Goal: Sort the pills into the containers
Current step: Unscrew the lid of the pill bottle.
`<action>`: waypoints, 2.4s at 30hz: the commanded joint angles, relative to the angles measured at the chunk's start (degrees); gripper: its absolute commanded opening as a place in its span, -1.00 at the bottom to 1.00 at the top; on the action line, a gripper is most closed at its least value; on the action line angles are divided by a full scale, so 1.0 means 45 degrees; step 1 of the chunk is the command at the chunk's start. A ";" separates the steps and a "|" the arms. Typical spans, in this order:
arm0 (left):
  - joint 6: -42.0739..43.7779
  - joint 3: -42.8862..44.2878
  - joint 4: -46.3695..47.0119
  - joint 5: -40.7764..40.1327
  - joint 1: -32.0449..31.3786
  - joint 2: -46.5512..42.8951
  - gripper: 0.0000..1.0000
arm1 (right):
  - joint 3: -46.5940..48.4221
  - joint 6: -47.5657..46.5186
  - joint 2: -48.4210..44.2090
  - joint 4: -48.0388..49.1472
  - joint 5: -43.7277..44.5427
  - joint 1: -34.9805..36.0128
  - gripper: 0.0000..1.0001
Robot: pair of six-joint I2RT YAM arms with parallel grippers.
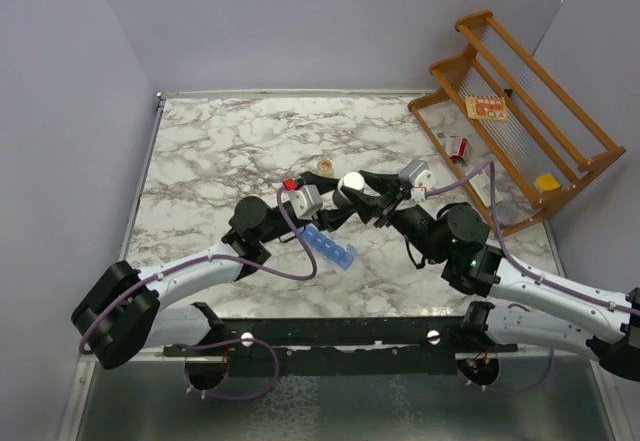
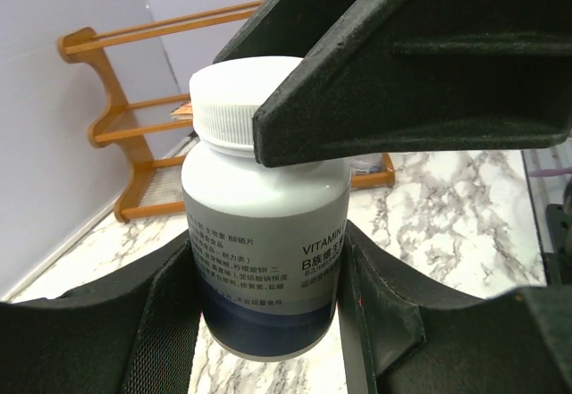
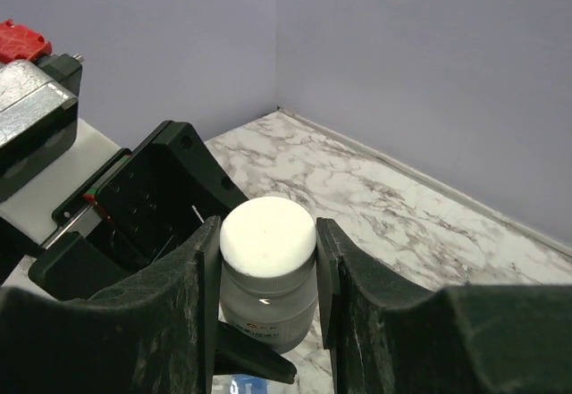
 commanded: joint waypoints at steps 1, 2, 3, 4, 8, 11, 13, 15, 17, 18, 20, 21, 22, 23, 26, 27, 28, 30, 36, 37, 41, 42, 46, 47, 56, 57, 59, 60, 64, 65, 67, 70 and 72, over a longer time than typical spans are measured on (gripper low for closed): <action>-0.0584 0.0297 -0.0216 0.1371 0.0013 -0.0440 -1.00 | 0.0217 -0.1080 -0.0861 -0.0489 -0.0315 -0.0120 -0.98; -0.0656 0.0300 -0.0283 0.1554 0.0013 -0.0476 -1.00 | 0.0221 -0.1196 -0.0976 -0.0585 -0.0462 -0.0123 -0.98; -0.0709 0.0285 -0.0392 0.1679 0.0005 -0.0531 -1.00 | 0.0229 -0.1303 -0.1088 -0.0714 -0.0587 -0.0133 -0.98; -0.0732 0.0257 -0.0486 0.1856 0.0012 -0.0590 -1.00 | 0.0223 -0.1414 -0.1192 -0.0864 -0.0708 -0.0119 -0.98; -0.0777 0.0056 -0.0839 0.2666 0.0018 -0.0934 -1.00 | 0.0056 -0.2074 -0.1962 -0.1537 -0.1429 -0.0126 -0.98; -0.0860 -0.0018 -0.1075 0.3655 0.0013 -0.1189 -1.00 | -0.0146 -0.2455 -0.2646 -0.2052 -0.1880 -0.0133 -0.98; -0.0987 -0.0094 -0.1107 0.4357 0.0013 -0.1362 -1.00 | -0.0230 -0.2609 -0.3127 -0.2443 -0.2183 -0.0120 -0.98; -0.1106 -0.0177 -0.1114 0.5061 0.0013 -0.1497 -1.00 | -0.0295 -0.2741 -0.3615 -0.2849 -0.2544 -0.0127 -0.98; -0.1251 -0.0237 -0.1127 0.5770 0.0018 -0.1611 -1.00 | -0.0323 -0.2822 -0.3961 -0.3214 -0.2857 -0.0125 -0.98; -0.1332 -0.0246 -0.1127 0.6108 0.0013 -0.1608 -1.00 | -0.0313 -0.2869 -0.4086 -0.3359 -0.2965 -0.0118 -0.98; -0.1544 -0.0193 -0.1100 0.6798 0.0001 -0.1499 -1.00 | -0.0376 -0.2901 -0.4203 -0.3412 -0.3082 -0.0118 -0.98; -0.1645 -0.0150 -0.1102 0.6981 -0.0006 -0.1431 -1.00 | -0.0429 -0.2883 -0.4206 -0.3316 -0.3103 -0.0120 -0.98; -0.1718 -0.0118 -0.1097 0.7071 -0.0007 -0.1344 -1.00 | -0.0509 -0.2862 -0.4168 -0.3213 -0.3171 -0.0122 -0.98; -0.1781 -0.0094 -0.1104 0.7076 -0.0007 -0.1250 -1.00 | -0.0543 -0.2808 -0.4087 -0.3064 -0.3204 -0.0118 -0.98; -0.1779 -0.0016 -0.1004 0.6971 -0.0061 -0.0964 -1.00 | -0.0586 -0.2681 -0.3594 -0.2526 -0.3420 -0.0122 -0.98; -0.1804 0.0016 -0.0960 0.6949 -0.0082 -0.0861 -1.00 | -0.0580 -0.2665 -0.3393 -0.2331 -0.3570 -0.0128 -0.98; -0.1814 0.0055 -0.0938 0.6953 -0.0092 -0.0755 -1.00 | -0.0550 -0.2637 -0.3148 -0.2143 -0.3747 -0.0133 -0.98; -0.1837 0.0106 -0.0843 0.6939 -0.0122 -0.0543 -1.00 | -0.0395 -0.2610 -0.2612 -0.1885 -0.4157 -0.0133 -0.98; -0.2002 -0.0042 -0.0223 0.6912 -0.0167 -0.0294 -1.00 | 0.0232 -0.2930 -0.1133 -0.1673 -0.4898 -0.0123 -0.98; -0.2022 -0.0129 -0.0118 0.6807 -0.0173 -0.0323 -1.00 | 0.0284 -0.2933 -0.1110 -0.1626 -0.4909 -0.0123 -0.98; -0.1938 -0.0468 0.0043 0.6362 -0.0181 -0.0531 -1.00 | 0.0244 -0.2903 -0.1441 -0.1496 -0.4586 -0.0128 -0.98; -0.1877 -0.0521 0.0045 0.6265 -0.0175 -0.0577 -1.00 | 0.0210 -0.2898 -0.1615 -0.1499 -0.4463 -0.0136 -0.98; -0.1764 -0.0587 0.0055 0.5951 -0.0169 -0.0543 -1.00 | 0.0107 -0.2850 -0.2206 -0.1695 -0.3981 -0.0127 -0.98; -0.1775 -0.0587 0.0056 0.5871 -0.0181 -0.0508 -1.00 | 0.0088 -0.2840 -0.2309 -0.1763 -0.3867 -0.0126 -0.98; -0.1779 -0.0368 0.0123 0.5743 -0.0179 -0.0319 -1.00 | 0.0100 -0.2573 -0.2096 -0.1865 -0.3202 -0.0123 -0.51; -0.1789 -0.0372 0.0123 0.5743 -0.0182 -0.0275 -1.00 | 0.0136 -0.2549 -0.2012 -0.1846 -0.3101 -0.0135 -0.37; -0.1817 -0.0363 0.0125 0.5761 -0.0182 -0.0179 -1.00 | 0.0190 -0.2538 -0.1890 -0.1707 -0.2983 -0.0125 -0.14; -0.1835 -0.0364 0.0123 0.5728 -0.0182 -0.0121 -1.00 | 0.0196 -0.2518 -0.1879 -0.1596 -0.2988 -0.0123 0.02; -0.1838 -0.0380 0.0123 0.5494 -0.0170 0.0131 -1.00 | 0.0015 -0.2111 -0.2062 -0.0566 -0.2550 -0.0130 0.63; -0.1811 -0.0391 0.0123 0.5414 -0.0179 0.0206 -1.00 | -0.0009 -0.1964 -0.2103 -0.0296 -0.2416 -0.0134 0.67; -0.1799 -0.0383 0.0123 0.5250 -0.0175 0.0402 -1.00 | 0.0028 -0.1755 -0.2104 0.0047 -0.2207 -0.0123 0.68; -0.1809 -0.0361 0.0104 0.4930 -0.0164 0.0703 -1.00 | 0.0302 -0.1591 -0.1927 -0.0050 -0.1866 -0.0120 0.68; -0.1753 -0.0363 0.0067 0.4593 -0.0177 0.0825 -1.00 | 0.0591 -0.1464 -0.1727 -0.0524 -0.1429 -0.0133 0.66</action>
